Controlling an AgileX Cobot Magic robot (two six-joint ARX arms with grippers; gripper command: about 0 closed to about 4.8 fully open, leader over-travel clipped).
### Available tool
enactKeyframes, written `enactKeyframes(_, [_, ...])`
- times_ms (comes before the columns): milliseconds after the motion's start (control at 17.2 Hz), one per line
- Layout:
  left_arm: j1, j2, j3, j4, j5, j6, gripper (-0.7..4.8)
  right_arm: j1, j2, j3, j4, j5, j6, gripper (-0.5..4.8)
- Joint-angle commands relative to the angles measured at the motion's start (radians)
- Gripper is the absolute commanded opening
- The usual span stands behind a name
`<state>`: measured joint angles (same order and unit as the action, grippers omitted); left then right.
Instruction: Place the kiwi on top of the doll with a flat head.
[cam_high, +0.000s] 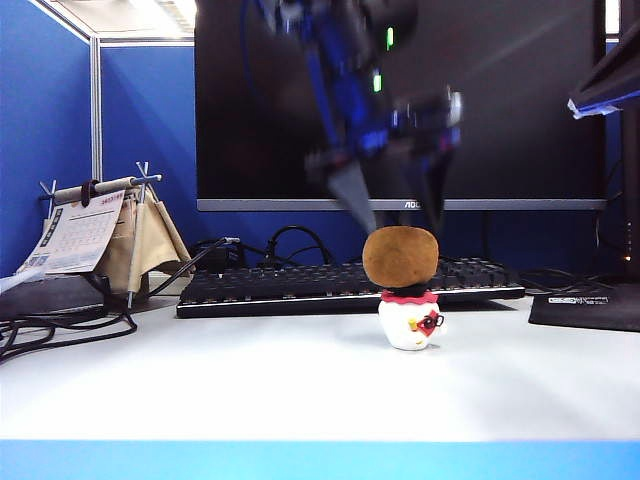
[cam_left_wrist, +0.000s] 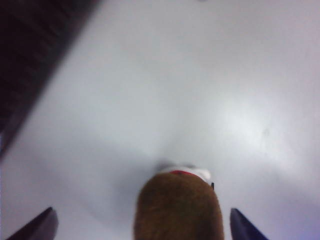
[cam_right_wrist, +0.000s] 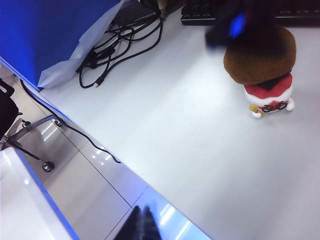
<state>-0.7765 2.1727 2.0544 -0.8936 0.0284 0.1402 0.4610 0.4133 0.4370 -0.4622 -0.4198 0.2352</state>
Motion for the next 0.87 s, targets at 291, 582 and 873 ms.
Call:
enactKeyframes(291, [0.000,-0.145,0.190,-0.219,-0.044,-0.030,-0.06,0.001,-0.001,0.002,0.011,0.029,-0.005,-0.01])
enactKeyframes(582, [-0.024,-0.448,0.145,-0.244,-0.009,-0.043,-0.06,0.001,-0.018,0.002,0.040,0.222,-0.005,-0.01])
enactKeyframes(873, [-0.078,-0.793,0.003,-0.243,-0.113,-0.071,-0.06,0.001,-0.166,0.002,0.074,0.345,-0.005,-0.01])
